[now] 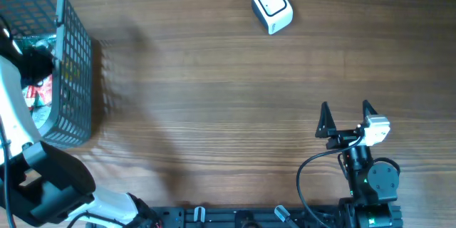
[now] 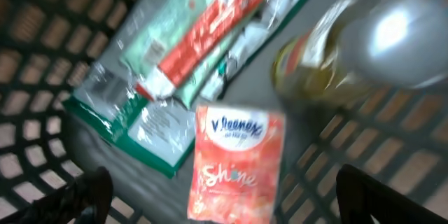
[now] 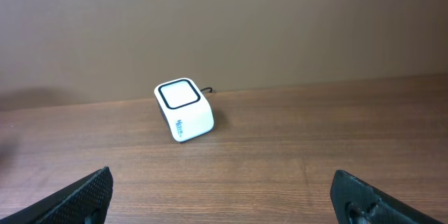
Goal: Scan the item barcode
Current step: 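Reach the left gripper into the basket and grasp the Kleenex pack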
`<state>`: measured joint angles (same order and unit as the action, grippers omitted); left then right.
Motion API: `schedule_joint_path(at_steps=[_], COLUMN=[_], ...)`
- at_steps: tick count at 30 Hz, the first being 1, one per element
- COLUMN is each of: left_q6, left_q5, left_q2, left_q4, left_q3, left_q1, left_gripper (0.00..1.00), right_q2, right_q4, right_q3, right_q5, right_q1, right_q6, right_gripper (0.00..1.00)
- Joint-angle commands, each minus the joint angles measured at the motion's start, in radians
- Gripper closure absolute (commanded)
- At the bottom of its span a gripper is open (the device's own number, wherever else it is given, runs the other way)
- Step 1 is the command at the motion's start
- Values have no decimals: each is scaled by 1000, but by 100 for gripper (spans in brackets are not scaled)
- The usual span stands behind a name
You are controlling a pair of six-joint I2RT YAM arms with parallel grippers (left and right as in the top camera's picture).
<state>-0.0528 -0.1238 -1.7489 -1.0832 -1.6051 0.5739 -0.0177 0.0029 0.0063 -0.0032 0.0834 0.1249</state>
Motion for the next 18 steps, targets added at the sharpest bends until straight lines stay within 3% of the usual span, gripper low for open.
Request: schedule_joint_path(at_steps=[1, 18], left_q6=[12, 12], left_q5=[91, 127], left_q2=[-3, -8], left_q4=[29, 198], left_q3=[86, 267], left_q1=[30, 53], left_gripper=[9, 16], right_q2=[4, 4], right_q4=[4, 4], right_q3=[-1, -1], right_q5=[5, 5], right_q1=[-4, -4], right_q6=[-17, -17], right_gripper=[0, 0])
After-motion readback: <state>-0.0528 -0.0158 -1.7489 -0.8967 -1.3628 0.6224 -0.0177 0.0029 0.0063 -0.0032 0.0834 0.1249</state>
